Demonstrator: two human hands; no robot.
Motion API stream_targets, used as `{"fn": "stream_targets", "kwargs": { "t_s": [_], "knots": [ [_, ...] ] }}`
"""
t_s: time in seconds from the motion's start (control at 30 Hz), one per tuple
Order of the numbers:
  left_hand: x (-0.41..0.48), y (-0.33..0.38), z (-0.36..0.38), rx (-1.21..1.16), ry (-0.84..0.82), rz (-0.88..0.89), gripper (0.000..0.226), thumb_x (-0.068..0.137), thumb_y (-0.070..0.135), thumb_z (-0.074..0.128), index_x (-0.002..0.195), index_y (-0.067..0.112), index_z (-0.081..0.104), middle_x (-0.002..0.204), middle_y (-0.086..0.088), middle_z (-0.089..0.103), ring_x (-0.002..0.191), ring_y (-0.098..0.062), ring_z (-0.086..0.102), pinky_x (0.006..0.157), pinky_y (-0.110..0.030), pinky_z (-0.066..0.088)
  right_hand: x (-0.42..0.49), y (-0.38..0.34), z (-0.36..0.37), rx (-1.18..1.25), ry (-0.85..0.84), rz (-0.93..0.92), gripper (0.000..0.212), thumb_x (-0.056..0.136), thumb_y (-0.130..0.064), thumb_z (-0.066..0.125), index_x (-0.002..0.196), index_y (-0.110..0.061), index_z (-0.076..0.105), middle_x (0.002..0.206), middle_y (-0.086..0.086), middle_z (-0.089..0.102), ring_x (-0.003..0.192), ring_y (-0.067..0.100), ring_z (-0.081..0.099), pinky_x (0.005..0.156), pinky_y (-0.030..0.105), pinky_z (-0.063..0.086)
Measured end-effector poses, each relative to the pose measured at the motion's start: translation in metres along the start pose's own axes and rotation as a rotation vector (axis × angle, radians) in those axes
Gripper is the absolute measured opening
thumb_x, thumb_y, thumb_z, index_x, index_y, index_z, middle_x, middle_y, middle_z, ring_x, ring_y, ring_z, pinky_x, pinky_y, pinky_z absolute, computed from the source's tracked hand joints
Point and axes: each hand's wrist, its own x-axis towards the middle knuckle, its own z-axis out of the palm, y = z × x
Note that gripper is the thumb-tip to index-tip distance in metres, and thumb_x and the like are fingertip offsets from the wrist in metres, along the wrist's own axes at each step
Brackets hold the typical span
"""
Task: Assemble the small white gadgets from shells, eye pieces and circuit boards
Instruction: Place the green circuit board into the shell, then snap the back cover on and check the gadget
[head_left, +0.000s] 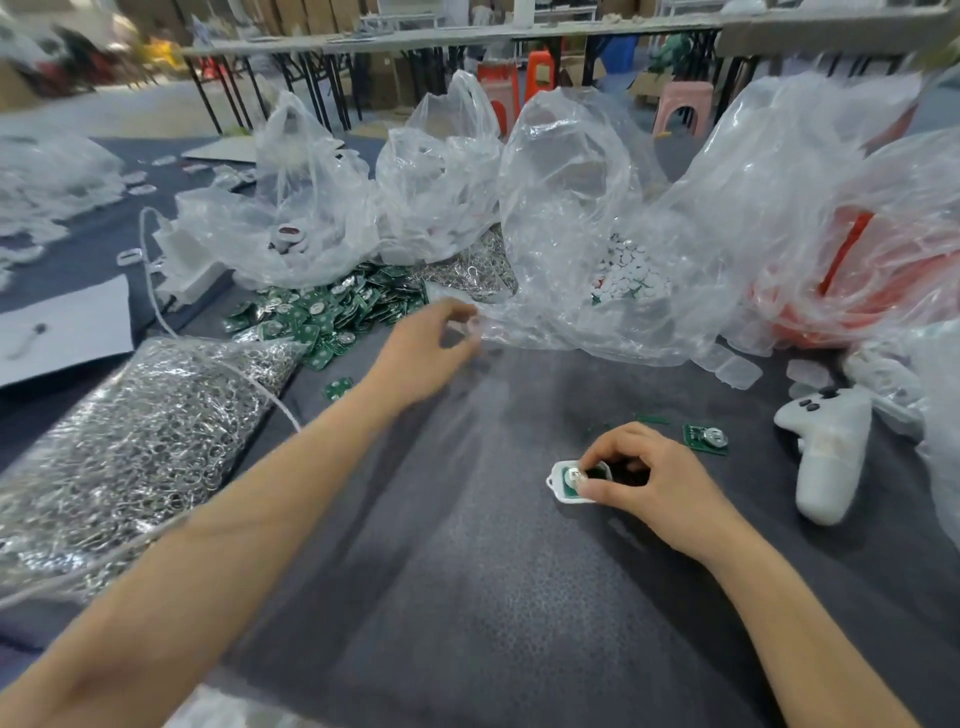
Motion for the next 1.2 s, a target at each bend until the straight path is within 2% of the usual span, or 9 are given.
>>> {"fn": "stream_targets", "kwargs": {
  "t_s": [0.17, 0.3, 0.37, 0.47, 0.6, 0.77, 0.87, 1.1, 1.2],
  "knots": [
    [0.065, -0.058, -0.074, 0.39, 0.213, -0.206, 0.046, 0.088, 0.013, 0.052, 0.133, 0.008, 0.045, 0.131, -0.019, 0.051, 0.118, -0.036, 0.05, 0.097, -0.043, 0.041, 0.0, -0.001, 0.0, 0.067, 0.102, -0.031, 0.019, 0.078, -0.02, 0.077, 0.084, -0.037, 0.069, 0.088, -0.022, 0.063, 0.081, -0.001, 0.058, 0.071, 0.009, 0.041],
    [0.104, -0.061, -0.097, 0.406, 0.254, -0.149, 0.038, 0.09, 0.007, 0.048, 0.127, 0.004, 0.052, 0.126, -0.019, 0.056, 0.115, -0.033, 0.055, 0.098, -0.04, 0.044, -0.003, -0.007, 0.008, -0.059, 0.01, -0.083, 0.051, 0.065, -0.036, 0.085, 0.106, -0.05, 0.057, 0.099, -0.028, 0.058, 0.099, -0.006, 0.051, 0.084, 0.012, 0.038],
    [0.123, -0.043, -0.083, 0.352, 0.22, -0.006, 0.036, 0.092, 0.005, 0.048, 0.127, 0.002, 0.054, 0.126, -0.017, 0.059, 0.117, -0.029, 0.056, 0.101, -0.032, 0.041, -0.003, -0.008, 0.012, -0.207, -0.032, -0.127, 0.065, 0.061, -0.04, 0.085, 0.111, -0.057, 0.048, 0.105, -0.03, 0.054, 0.107, -0.006, 0.044, 0.094, 0.022, 0.034],
    [0.155, -0.013, -0.057, 0.339, 0.096, 0.111, 0.044, 0.095, 0.003, 0.043, 0.139, 0.004, 0.044, 0.139, -0.014, 0.051, 0.128, -0.027, 0.048, 0.106, -0.03, 0.034, -0.001, -0.007, 0.015, -0.235, 0.057, -0.149, 0.066, 0.066, -0.031, 0.085, 0.113, -0.056, 0.046, 0.102, -0.028, 0.057, 0.107, -0.005, 0.044, 0.096, 0.028, 0.035],
    [0.198, -0.001, -0.043, 0.473, -0.045, -0.036, 0.04, 0.096, 0.001, 0.034, 0.134, 0.0, 0.046, 0.134, -0.021, 0.053, 0.122, -0.035, 0.049, 0.099, -0.038, 0.039, 0.002, -0.003, 0.019, -0.249, 0.121, -0.136, 0.061, 0.071, -0.032, 0.081, 0.119, -0.051, 0.049, 0.098, -0.028, 0.057, 0.105, -0.001, 0.046, 0.091, 0.021, 0.037],
    [0.203, -0.014, -0.035, 0.72, -0.306, -0.217, 0.028, 0.098, 0.006, 0.038, 0.117, -0.007, 0.055, 0.123, -0.019, 0.059, 0.112, -0.034, 0.056, 0.097, -0.039, 0.046, 0.008, 0.002, 0.022, -0.314, 0.141, -0.204, 0.052, 0.07, -0.032, 0.082, 0.117, -0.039, 0.059, 0.097, -0.027, 0.055, 0.096, 0.0, 0.046, 0.086, 0.028, 0.043],
    [0.204, -0.016, -0.027, 0.83, -0.308, -0.189, 0.042, 0.093, 0.005, 0.046, 0.134, 0.001, 0.047, 0.13, -0.017, 0.056, 0.116, -0.033, 0.056, 0.097, -0.041, 0.046, 0.011, 0.002, 0.023, -0.331, 0.158, -0.211, 0.049, 0.07, -0.033, 0.082, 0.115, -0.033, 0.064, 0.099, -0.026, 0.055, 0.095, 0.001, 0.046, 0.082, 0.026, 0.044],
    [0.202, 0.0, -0.02, 0.998, -0.354, -0.199, 0.049, 0.089, -0.002, 0.048, 0.137, -0.007, 0.038, 0.133, -0.022, 0.05, 0.119, -0.034, 0.052, 0.097, -0.038, 0.045, 0.012, 0.0, 0.021, -0.336, 0.142, -0.204, 0.052, 0.072, -0.034, 0.079, 0.121, -0.035, 0.06, 0.105, -0.032, 0.053, 0.103, -0.003, 0.04, 0.089, 0.028, 0.037],
    [0.196, 0.002, -0.03, 0.966, -0.275, -0.113, 0.029, 0.088, -0.004, 0.046, 0.115, -0.007, 0.056, 0.114, -0.019, 0.062, 0.097, -0.029, 0.06, 0.083, -0.032, 0.048, 0.012, 0.002, 0.02, -0.31, 0.128, -0.168, 0.056, 0.073, -0.033, 0.079, 0.124, -0.04, 0.056, 0.107, -0.029, 0.056, 0.105, -0.003, 0.039, 0.09, 0.024, 0.033]
  ]
}}
